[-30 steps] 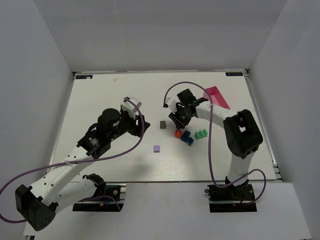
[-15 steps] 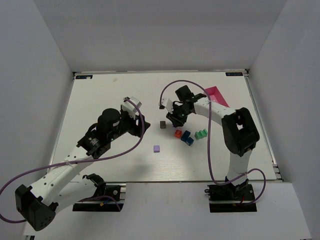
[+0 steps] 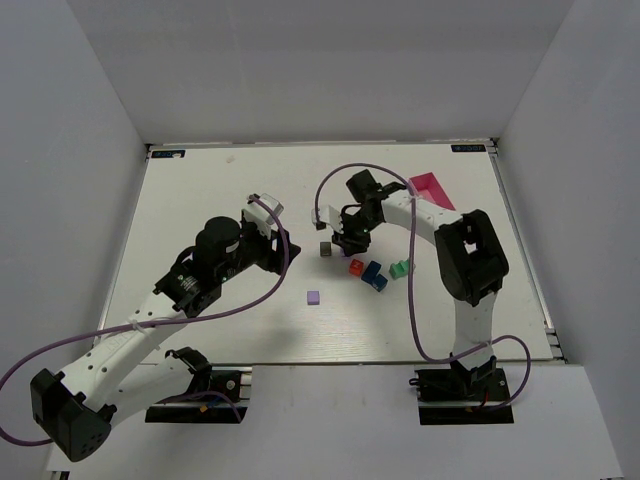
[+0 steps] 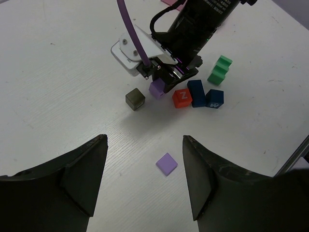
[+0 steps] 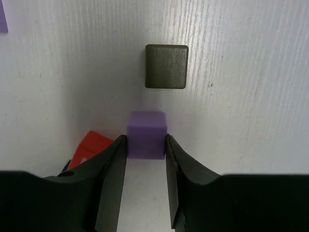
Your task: Build the wood block tower
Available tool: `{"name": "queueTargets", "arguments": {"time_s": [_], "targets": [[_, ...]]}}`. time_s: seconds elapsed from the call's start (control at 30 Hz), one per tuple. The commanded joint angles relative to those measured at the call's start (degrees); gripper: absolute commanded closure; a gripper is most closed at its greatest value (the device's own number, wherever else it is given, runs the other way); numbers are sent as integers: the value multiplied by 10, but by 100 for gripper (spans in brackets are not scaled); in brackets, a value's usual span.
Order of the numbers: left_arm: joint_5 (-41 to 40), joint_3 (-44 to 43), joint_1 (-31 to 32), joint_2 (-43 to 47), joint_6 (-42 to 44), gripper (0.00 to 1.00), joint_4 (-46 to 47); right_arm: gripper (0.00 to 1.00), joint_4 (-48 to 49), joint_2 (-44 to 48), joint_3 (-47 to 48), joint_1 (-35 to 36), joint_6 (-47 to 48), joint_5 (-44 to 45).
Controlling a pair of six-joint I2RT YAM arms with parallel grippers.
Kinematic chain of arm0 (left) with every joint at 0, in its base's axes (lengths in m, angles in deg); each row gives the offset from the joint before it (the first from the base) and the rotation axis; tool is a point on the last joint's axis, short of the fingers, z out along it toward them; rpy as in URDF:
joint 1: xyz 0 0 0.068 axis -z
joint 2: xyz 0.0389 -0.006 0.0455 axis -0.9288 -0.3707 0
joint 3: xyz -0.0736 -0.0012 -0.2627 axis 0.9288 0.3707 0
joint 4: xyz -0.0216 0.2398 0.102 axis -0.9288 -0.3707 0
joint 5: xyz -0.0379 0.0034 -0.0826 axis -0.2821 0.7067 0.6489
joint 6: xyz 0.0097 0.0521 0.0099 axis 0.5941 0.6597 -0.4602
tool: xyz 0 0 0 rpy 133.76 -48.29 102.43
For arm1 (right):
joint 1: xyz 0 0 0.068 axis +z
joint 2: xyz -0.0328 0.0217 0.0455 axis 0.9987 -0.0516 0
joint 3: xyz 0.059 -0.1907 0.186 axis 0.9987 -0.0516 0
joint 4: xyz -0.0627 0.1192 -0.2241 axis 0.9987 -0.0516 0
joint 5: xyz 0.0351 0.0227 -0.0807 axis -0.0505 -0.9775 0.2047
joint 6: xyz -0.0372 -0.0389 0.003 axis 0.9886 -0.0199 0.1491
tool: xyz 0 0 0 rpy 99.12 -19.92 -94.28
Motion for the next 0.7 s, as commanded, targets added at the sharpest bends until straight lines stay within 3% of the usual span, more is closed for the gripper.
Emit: {"name": "queueTargets", "arguments": {"time_s": [0.0,0.67], "targets": [[9,2,3,-1,1,26,9,73,-30,-20,47,3,55,-22],[9,7,3,-1,1,25,9,72,-13,-48,63,9,28,-1]]}}
